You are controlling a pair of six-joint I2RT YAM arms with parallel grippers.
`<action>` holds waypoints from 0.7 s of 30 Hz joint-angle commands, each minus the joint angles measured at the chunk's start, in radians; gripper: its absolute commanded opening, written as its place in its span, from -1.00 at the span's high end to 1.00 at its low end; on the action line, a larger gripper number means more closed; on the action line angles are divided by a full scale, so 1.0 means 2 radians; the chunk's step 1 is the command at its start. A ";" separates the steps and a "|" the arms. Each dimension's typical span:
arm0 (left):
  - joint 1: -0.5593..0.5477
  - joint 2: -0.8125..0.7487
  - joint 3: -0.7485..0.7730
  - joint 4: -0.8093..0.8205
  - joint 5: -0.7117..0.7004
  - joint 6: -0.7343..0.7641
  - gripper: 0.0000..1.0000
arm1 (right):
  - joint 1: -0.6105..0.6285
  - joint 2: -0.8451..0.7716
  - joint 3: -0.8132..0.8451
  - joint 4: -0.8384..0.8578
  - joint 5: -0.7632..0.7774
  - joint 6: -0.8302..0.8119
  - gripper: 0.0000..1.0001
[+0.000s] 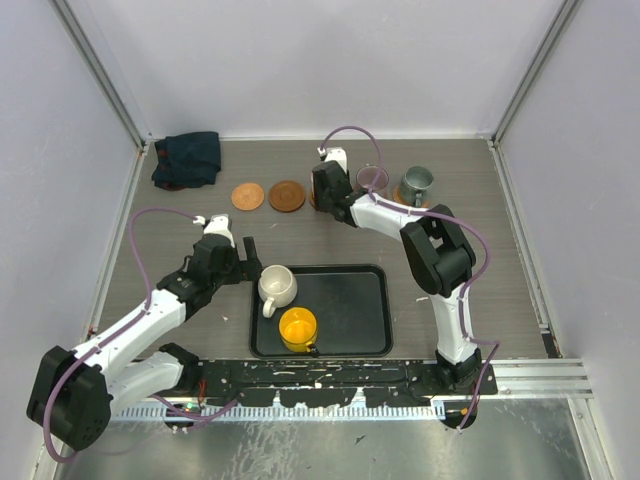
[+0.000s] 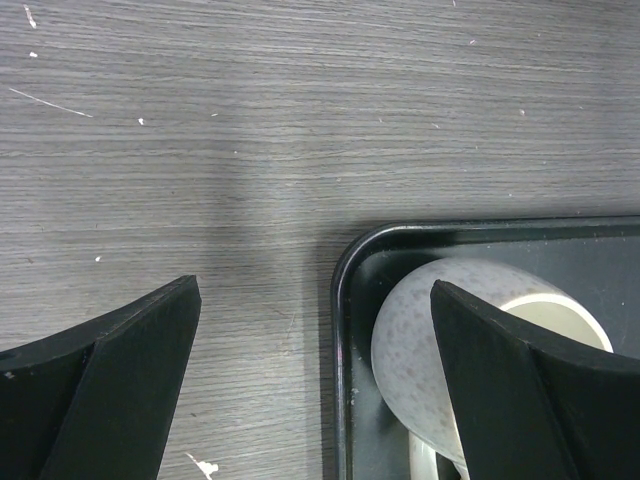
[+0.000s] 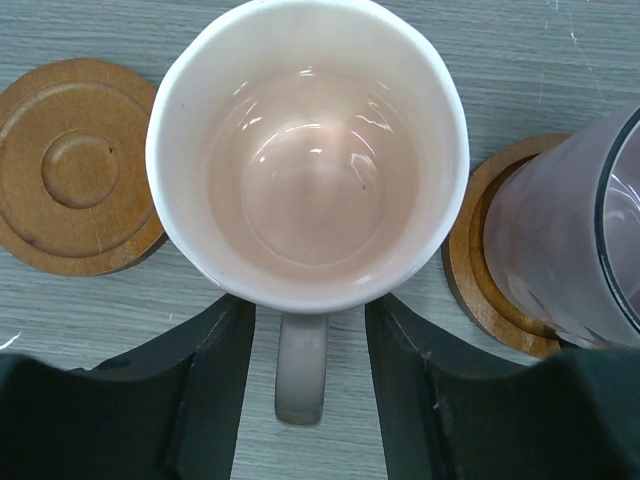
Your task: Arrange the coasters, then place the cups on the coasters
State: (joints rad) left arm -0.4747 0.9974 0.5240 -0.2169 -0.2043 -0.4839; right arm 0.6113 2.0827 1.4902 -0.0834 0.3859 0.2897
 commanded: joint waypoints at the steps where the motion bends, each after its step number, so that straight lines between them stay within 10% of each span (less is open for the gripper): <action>1: 0.003 0.000 0.004 0.030 0.001 0.000 -0.99 | 0.001 -0.020 0.021 0.028 0.008 -0.004 -0.09; 21: 0.003 -0.034 0.005 0.032 0.034 0.017 -0.99 | 0.020 -0.102 -0.055 0.034 0.018 0.012 -0.18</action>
State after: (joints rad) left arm -0.4747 0.9882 0.5240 -0.2169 -0.1772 -0.4782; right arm 0.6334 2.0037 1.4075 -0.0734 0.3889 0.2951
